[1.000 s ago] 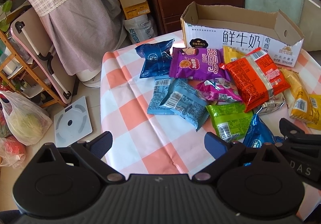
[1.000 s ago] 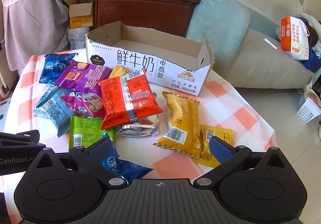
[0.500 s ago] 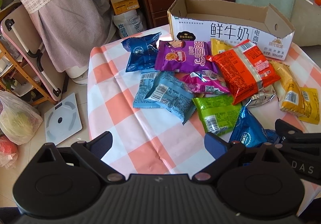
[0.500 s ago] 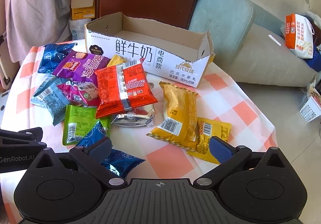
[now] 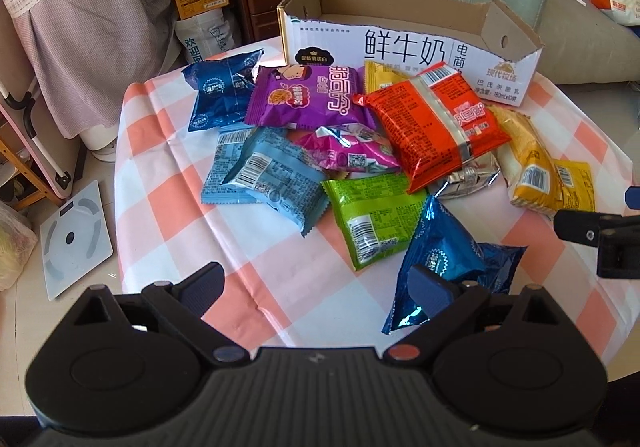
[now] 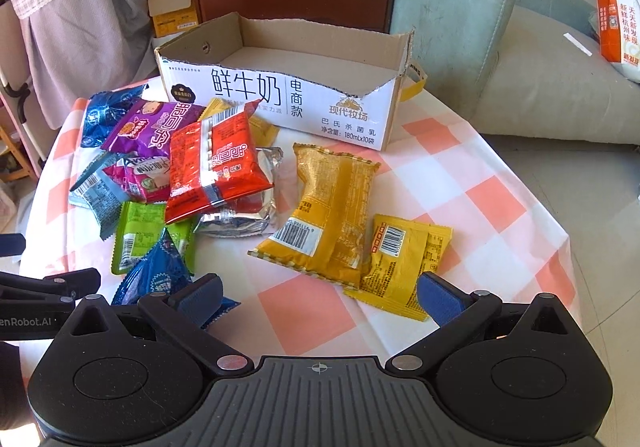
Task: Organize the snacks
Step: 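Grasp the blue foil packet with the left tool while the right tool grasps the yellow packet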
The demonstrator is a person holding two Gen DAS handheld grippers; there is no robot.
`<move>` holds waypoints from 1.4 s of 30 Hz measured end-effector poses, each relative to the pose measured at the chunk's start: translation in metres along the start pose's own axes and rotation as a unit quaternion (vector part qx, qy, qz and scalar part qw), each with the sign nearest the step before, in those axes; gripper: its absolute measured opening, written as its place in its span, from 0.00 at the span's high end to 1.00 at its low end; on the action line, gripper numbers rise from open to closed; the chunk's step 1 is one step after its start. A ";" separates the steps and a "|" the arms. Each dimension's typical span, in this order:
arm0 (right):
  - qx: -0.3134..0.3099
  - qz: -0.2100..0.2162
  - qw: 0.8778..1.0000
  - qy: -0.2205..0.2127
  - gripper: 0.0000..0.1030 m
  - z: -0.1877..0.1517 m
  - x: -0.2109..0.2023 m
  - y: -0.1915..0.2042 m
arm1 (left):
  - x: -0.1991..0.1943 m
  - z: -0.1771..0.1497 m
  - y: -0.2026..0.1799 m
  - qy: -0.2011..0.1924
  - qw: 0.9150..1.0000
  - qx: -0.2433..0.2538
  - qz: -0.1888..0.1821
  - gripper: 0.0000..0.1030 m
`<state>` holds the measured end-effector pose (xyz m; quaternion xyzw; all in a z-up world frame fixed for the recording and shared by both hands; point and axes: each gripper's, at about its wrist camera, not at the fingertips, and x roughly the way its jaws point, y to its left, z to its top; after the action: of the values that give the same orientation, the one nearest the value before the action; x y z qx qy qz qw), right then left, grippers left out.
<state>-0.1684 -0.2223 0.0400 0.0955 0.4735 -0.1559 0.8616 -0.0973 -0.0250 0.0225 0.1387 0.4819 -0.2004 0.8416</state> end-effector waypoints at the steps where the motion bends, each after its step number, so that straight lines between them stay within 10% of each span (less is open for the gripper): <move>1: 0.015 0.004 1.000 0.006 0.00 0.002 0.002 -0.007 | 0.002 -0.001 -0.003 0.002 1.000 0.002 -0.007 0.05; 23: 0.100 -0.052 0.993 0.036 0.03 0.021 0.041 -0.070 | -0.003 -0.007 -0.067 -0.051 0.988 0.057 -0.131 0.05; 42: 0.041 -0.020 0.997 0.066 0.49 0.006 0.068 -0.040 | 0.024 -0.016 -0.056 -0.039 0.996 0.055 -0.057 0.14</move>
<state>-0.1443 -0.2737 -0.0152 0.1314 0.5244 -0.1851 0.8206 -0.1253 -0.0724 -0.0084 0.1492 0.4442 -0.2798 0.8379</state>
